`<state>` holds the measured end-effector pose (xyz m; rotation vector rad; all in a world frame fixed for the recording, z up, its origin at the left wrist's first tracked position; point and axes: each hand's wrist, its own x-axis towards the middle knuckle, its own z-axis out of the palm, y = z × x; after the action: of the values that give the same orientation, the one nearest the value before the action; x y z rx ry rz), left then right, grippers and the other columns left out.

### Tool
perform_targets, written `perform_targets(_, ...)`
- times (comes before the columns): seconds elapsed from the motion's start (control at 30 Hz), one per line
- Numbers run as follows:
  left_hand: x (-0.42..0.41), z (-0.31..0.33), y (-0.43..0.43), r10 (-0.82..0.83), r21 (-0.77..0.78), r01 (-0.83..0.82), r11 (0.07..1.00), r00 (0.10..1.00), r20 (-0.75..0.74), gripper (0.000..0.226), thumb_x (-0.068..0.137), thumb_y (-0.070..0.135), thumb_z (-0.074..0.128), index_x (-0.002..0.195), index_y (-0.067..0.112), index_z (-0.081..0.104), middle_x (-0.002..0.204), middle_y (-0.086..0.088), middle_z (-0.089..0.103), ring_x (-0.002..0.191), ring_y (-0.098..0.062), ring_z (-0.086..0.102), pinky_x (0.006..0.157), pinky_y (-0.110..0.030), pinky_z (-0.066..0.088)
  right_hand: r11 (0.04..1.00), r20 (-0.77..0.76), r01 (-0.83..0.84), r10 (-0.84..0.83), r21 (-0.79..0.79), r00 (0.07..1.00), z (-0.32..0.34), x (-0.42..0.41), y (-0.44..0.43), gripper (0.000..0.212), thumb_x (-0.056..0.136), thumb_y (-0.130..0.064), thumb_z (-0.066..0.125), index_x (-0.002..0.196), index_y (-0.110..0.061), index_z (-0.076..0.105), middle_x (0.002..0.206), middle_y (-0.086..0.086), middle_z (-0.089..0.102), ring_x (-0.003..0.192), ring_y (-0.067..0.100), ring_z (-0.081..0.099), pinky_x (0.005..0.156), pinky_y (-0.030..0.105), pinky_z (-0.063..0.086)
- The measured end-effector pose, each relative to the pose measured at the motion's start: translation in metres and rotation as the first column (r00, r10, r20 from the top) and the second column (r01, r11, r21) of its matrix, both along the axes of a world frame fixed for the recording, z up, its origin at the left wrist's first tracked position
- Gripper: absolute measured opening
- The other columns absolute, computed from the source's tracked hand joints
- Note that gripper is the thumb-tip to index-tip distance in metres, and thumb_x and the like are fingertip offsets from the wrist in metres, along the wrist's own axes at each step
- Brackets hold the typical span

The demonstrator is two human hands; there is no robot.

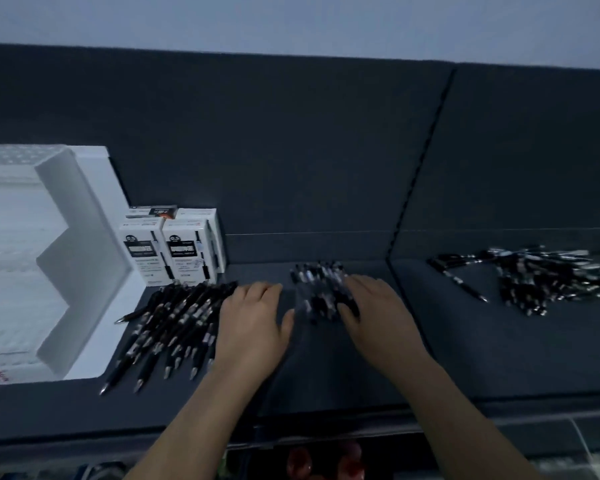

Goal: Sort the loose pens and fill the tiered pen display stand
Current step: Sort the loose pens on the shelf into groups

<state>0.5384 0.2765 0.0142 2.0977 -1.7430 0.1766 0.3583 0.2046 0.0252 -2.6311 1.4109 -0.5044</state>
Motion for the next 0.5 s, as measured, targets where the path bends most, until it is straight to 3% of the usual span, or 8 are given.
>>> perform_targets(0.17, -0.098, 0.003, -0.029, -0.08, -0.058, 0.077, 0.995, 0.995, -0.057, 0.039, 0.079, 0.031, 0.074, 0.113, 0.012, 0.068, 0.109, -0.003, 0.068, 0.1, -0.027, 0.062, 0.082, -0.039, 0.049, 0.995, -0.033, 0.096, -0.096, 0.007, 0.995, 0.005, -0.099, -0.012, 0.048, 0.101, -0.034, 0.044, 0.144, -0.011, 0.041, 0.146, 0.002, 0.045, 0.135, 0.019, 0.039, 0.117, 0.025, 0.015)
perform_targets(0.33, -0.209, 0.0, -0.062, -0.15, -0.043, 0.146, 0.988, 0.979, -0.137, 0.046, 0.093, 0.041, 0.054, 0.134, 0.018, 0.054, 0.132, 0.003, 0.056, 0.123, -0.021, 0.047, 0.104, -0.034, 0.033, 0.985, -0.054, 0.172, -0.171, 0.028, 0.984, 0.007, -0.209, -0.032, 0.046, 0.1, -0.031, 0.047, 0.14, -0.008, 0.046, 0.14, 0.005, 0.051, 0.129, 0.023, 0.045, 0.113, 0.031, 0.027)
perform_targets(0.5, -0.296, -0.007, -0.096, -0.221, -0.013, 0.222, 0.975, 0.958, -0.182, 0.049, 0.096, 0.045, 0.045, 0.14, 0.022, 0.046, 0.138, 0.007, 0.05, 0.127, -0.017, 0.041, 0.106, -0.031, 0.029, 0.967, -0.078, 0.248, -0.243, 0.055, 0.967, 0.003, -0.299, -0.051, 0.043, 0.101, -0.032, 0.044, 0.138, -0.011, 0.047, 0.139, 0.003, 0.051, 0.129, 0.021, 0.043, 0.111, 0.028, 0.027)
